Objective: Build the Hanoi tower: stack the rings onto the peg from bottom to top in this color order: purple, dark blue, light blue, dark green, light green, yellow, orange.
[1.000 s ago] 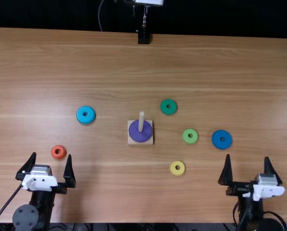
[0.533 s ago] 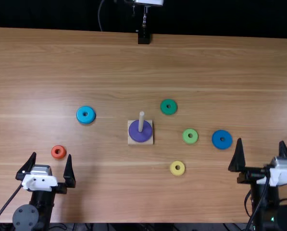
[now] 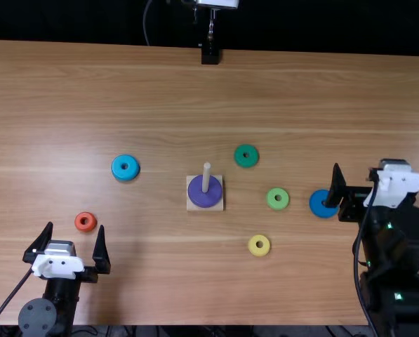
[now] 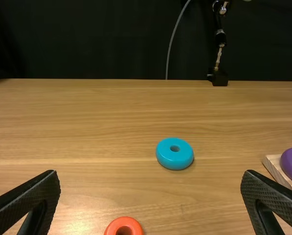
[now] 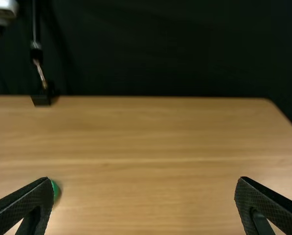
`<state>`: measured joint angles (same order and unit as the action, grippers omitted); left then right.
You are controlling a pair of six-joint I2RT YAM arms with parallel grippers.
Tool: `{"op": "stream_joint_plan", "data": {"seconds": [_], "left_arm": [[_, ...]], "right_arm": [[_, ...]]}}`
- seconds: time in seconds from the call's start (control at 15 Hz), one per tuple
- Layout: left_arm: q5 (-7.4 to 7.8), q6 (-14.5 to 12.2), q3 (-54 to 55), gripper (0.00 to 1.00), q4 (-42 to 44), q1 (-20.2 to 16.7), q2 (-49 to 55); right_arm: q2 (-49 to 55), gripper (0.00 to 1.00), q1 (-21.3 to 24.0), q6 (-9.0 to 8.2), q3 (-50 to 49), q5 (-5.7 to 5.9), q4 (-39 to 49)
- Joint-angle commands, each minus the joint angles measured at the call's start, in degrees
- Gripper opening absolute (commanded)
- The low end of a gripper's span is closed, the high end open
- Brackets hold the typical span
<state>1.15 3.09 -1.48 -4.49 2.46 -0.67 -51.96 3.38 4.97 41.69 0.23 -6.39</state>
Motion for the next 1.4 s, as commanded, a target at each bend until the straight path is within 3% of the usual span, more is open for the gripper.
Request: {"op": "stream_joint_plan", "data": {"seconds": [0.0, 0.2, 0.67, 1.33], "left_arm": [[0.65, -0.35, 1.48, 1.0, -0.04, -0.61, 0.67], [0.65, -0.35, 1.48, 1.0, 0.06, -0.61, 0.67], [0.65, -0.35, 1.48, 1.0, -0.04, -0.61, 0.67], [0.65, -0.35, 1.48, 1.0, 0.06, -0.61, 0.67]], "right_arm": [[-3.76, 1.0, -0.56, -0.33, 2.87, 0.19, 0.11], [-13.78, 1.0, -0.56, -0.44, 4.19, 0.61, -0.42], [-30.12, 1.0, -0.21, -0.65, 7.18, 0.4, -1.05], [-40.5, 1.0, -0.21, -0.65, 12.01, 0.4, -14.87]]}}
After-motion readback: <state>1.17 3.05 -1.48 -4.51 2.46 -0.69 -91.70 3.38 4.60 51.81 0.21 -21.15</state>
